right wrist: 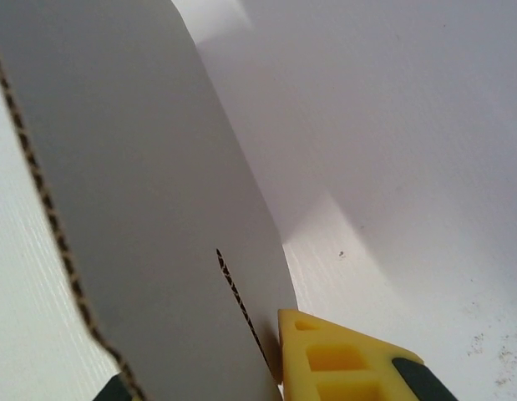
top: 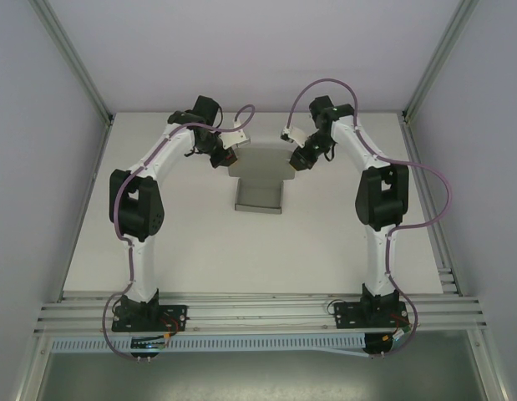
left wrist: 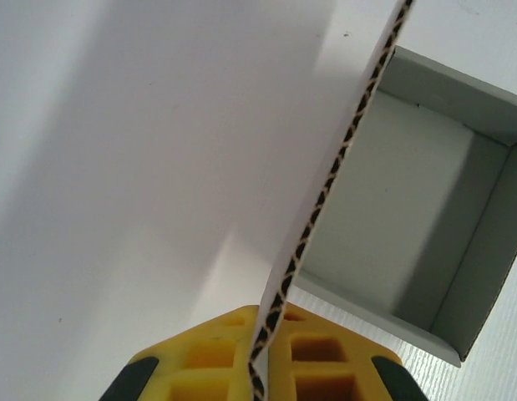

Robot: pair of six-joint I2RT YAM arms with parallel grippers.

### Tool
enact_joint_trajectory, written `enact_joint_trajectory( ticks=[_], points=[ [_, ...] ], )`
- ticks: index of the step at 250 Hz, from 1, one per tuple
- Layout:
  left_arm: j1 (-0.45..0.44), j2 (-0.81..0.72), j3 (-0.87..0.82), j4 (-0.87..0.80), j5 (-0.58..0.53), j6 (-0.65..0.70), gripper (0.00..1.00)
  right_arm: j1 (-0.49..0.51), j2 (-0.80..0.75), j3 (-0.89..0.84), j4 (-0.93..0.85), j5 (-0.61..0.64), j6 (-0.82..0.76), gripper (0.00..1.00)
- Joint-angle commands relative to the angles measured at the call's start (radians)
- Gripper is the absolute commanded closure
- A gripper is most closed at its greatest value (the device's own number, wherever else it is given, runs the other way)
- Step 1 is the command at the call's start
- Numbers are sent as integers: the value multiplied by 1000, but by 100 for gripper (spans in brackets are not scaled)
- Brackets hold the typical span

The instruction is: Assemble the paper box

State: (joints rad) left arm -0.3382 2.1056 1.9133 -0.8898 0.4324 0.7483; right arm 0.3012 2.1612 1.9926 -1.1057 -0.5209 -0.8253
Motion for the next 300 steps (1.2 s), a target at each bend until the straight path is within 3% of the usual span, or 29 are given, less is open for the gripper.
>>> enact_joint_trajectory(
  ticks=[1, 37, 75, 138, 170, 199, 240, 300],
  points=[
    [2, -12, -19, 11, -2, -29, 100, 29, -10, -19, 22, 5, 32, 90],
    [-2, -48, -53, 109, -74, -178, 100, 50, -79, -112, 190, 104, 216, 100],
    [-13, -61, -40, 151, -110, -421, 100, 93, -186, -232, 403, 256, 561, 100],
    [-26, -147, -110, 274, -176, -839, 100, 172, -290, -372, 627, 515, 945, 100],
    [-52, -211, -205, 400, -295, -1112, 100, 207, -304, -418, 724, 707, 1197, 100],
    [-94, -245, -293, 505, -379, -1244, 100, 229, -295, -449, 835, 752, 1371, 100],
    [-112, -171, -260, 519, -383, -1370, 100, 256, -245, -407, 859, 802, 1413, 100],
    [-128, -67, -145, 533, -385, -1410, 100, 279, -196, -402, 846, 765, 1412, 100]
  ],
)
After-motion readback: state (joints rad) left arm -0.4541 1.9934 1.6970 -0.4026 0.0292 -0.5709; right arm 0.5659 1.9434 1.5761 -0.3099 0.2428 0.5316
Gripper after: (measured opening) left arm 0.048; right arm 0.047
